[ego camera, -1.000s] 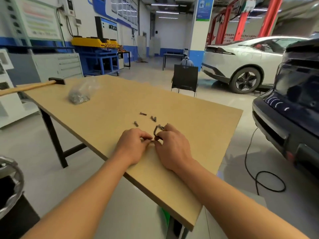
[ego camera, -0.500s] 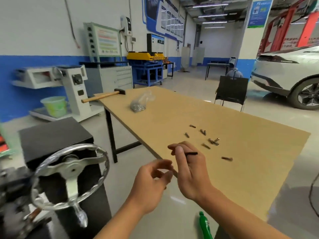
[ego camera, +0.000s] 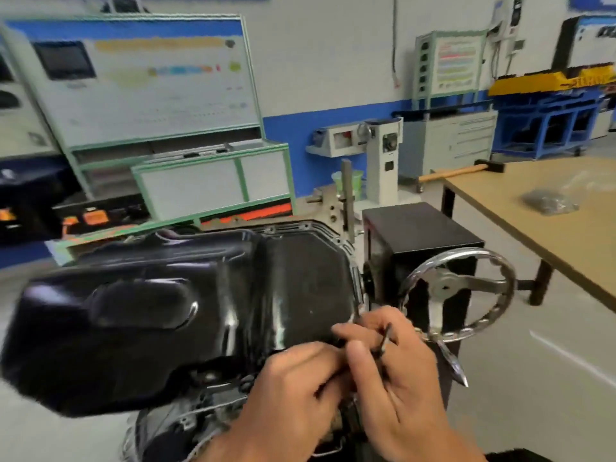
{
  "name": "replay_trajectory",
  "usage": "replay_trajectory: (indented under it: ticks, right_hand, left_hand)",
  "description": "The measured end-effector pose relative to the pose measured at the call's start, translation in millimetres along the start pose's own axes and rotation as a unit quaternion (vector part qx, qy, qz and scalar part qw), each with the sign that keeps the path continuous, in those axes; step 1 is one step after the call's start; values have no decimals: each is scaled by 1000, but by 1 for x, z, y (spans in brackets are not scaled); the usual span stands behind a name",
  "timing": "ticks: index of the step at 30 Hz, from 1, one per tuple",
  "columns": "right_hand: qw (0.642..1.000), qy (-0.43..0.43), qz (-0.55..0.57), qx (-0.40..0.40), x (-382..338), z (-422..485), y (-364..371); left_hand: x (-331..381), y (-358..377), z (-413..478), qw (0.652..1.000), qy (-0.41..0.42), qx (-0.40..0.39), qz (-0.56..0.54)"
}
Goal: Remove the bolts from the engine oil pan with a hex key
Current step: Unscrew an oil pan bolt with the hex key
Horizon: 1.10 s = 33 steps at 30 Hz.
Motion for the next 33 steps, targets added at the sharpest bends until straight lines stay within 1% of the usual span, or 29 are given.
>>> replay_trajectory:
  ticks: [2,4,7,9,12,15,18,20,22,25,28,33]
  right_hand:
    - [1000,-17,-2,14,-11,-9,18]
    - [999,-47,13,-15,-28,-16,39]
    - [989,-101,36,-99,-53,-19,60]
    - [978,-135,32,-153,-67,-20,72]
    - [964,-159,42,-207,-77,-22,88]
    - [960,-169,66,-213,-86,-26,111]
    - [951,-181,51,-247,-90,-41,145]
    - [943,-186,48,-271,-90,-51,162]
    - [940,-189,32,-282,-90,-58,172]
    - [941,-183,13,-284,-89,-63,183]
    - [948,-173,4,-268,-88,-63,189]
    - [962,-141,-4,-234,-94,-52,202]
  left_hand:
    - [-16,-17,-21,1000,19,19,7]
    - [-29,-32,-48,998,32,53,18]
    - [-42,-50,-81,993,37,110,0]
    - [-56,-63,-98,989,32,142,-17]
    - [-78,-77,-113,986,-11,165,-28]
    - [-100,-89,-135,977,-71,201,-26]
    - [-118,-102,-154,975,-102,200,0]
    - [-126,-111,-158,968,-142,206,5]
    - [-131,-115,-159,965,-164,204,-3]
    - [-137,-114,-164,966,-173,194,11]
    - [-140,-115,-161,964,-181,193,12]
    - [-146,-123,-151,956,-197,219,7]
Point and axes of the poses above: each hand's wrist, its own z-axis towards the middle knuckle, its own y-axis out of the palm, x = y × z, the point moved 3 cm from there along z, towards the middle knuckle, and after that the axes turned 11 degrees about -y, right-handed, at the moved point
